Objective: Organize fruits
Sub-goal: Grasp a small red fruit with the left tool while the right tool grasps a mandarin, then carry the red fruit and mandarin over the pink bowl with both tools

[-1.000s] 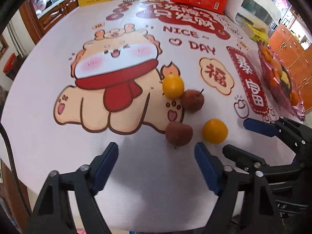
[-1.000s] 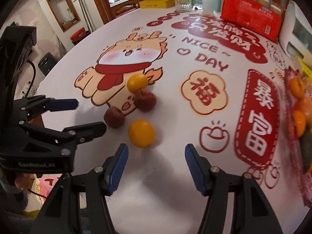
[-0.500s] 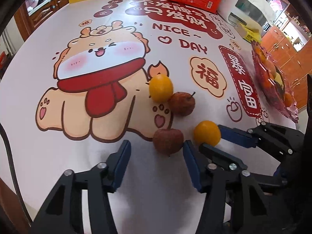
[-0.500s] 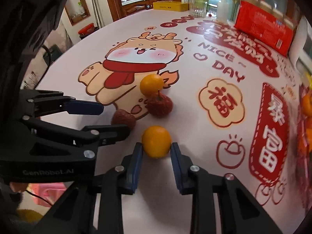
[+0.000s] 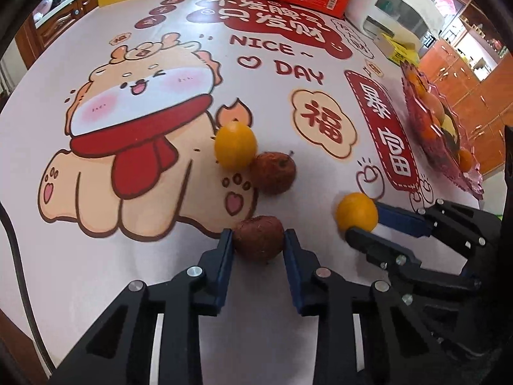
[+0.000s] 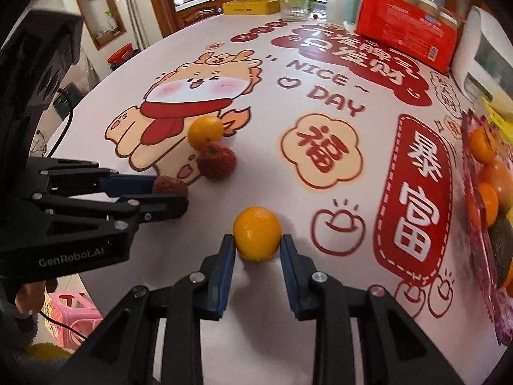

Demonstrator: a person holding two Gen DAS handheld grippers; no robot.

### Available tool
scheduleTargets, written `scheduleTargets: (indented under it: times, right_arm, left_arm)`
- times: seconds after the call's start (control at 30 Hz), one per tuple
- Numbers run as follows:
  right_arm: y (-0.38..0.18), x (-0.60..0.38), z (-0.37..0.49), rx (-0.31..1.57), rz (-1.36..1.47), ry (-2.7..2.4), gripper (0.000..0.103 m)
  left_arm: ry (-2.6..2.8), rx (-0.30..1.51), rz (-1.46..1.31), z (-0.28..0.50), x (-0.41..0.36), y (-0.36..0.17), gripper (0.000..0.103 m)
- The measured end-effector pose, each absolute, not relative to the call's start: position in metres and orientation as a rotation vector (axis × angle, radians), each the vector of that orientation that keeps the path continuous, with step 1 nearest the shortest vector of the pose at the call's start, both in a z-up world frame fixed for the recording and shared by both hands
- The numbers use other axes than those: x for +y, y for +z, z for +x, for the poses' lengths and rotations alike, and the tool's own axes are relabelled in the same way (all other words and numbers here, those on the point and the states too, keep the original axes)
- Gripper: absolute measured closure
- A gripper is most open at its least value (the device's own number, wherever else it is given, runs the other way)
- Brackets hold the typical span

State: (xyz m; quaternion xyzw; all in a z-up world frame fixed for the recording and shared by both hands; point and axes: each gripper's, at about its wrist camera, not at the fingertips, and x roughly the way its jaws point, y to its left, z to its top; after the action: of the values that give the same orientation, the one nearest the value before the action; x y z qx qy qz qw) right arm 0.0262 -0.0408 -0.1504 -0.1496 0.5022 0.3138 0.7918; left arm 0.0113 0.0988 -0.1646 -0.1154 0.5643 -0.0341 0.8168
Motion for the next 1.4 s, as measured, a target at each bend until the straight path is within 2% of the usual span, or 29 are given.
scheduleTargets:
  times: [0.2, 0.73, 0.9, 1.17, 1.4]
  right_arm:
    - [-0.13, -0.057, 0.027, 1.06, -0.275, 0.659, 0.074]
    - [-0.006, -0.158, 0.016, 0.774, -0.139, 0.464, 0.074]
    - [0.022, -0.208, 0.025, 0.713, -0.084, 0.33, 0.074]
    - [0.032, -0.279, 0.06, 0.683, -0.031, 0.084, 0.074]
    - [0.011, -0.316, 0.094, 0.741, 0.023, -0.009, 0.074]
  left_arm:
    - [-0.124, 1.191, -0.19, 0.008, 0.077, -0.139, 0.075]
    - [-0.355, 0.895, 0.09, 0.036, -0.034, 0.02, 0.075]
    - [-0.422, 0.834, 0.141, 0.061, -0.076, 0.049, 0.075]
    - [-0.464, 0.824, 0.222, 0.099, -0.136, 0.053, 0.074]
    - [-0.453, 0.9, 0.27, 0.135, -0.161, 0.015, 0.074]
